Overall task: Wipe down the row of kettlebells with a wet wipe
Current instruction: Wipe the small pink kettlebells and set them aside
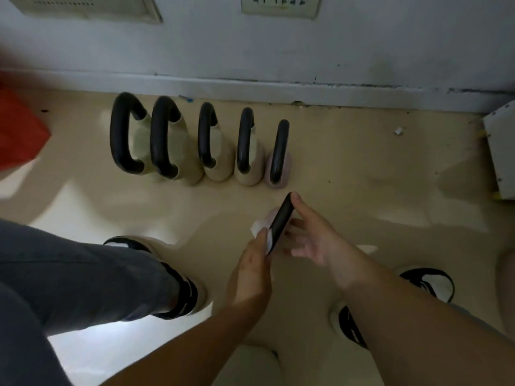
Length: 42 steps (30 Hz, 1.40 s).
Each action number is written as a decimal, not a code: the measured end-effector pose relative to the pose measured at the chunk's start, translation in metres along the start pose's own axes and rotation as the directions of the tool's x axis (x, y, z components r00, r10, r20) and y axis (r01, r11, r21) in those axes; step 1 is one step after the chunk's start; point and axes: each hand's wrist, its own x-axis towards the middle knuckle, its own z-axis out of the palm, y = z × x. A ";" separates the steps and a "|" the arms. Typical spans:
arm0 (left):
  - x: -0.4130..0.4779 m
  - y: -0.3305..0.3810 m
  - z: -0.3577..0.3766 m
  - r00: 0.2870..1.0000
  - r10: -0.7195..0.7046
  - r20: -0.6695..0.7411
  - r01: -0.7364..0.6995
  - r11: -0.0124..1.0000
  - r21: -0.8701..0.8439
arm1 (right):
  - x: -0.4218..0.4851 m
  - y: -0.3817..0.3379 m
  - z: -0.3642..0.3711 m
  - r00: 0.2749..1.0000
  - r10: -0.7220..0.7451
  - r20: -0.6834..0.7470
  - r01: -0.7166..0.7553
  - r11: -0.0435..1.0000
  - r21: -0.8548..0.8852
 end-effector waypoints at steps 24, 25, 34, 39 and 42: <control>0.035 0.064 0.012 0.722 -0.692 0.009 0.541 0.557 -0.630 | 0.001 -0.009 0.017 0.997 -0.064 -0.052 0.050 0.969 -0.242; 0.028 0.069 0.014 0.752 -0.659 -0.011 0.514 0.596 -0.617 | 0.002 -0.010 0.017 0.996 -0.072 -0.057 0.057 0.972 -0.227; 0.010 0.057 -0.012 0.824 -0.566 0.023 0.516 0.732 -0.446 | 0.000 -0.014 0.017 0.997 -0.082 -0.014 0.075 0.956 -0.283; 0.001 0.079 0.015 0.737 -0.666 0.116 0.582 0.539 -0.609 | 0.001 -0.009 0.016 0.998 -0.062 0.004 0.061 0.967 -0.246; 0.007 0.094 -0.002 0.736 -0.666 0.117 0.586 0.541 -0.604 | -0.001 -0.014 0.019 0.995 -0.100 -0.001 0.099 0.985 -0.144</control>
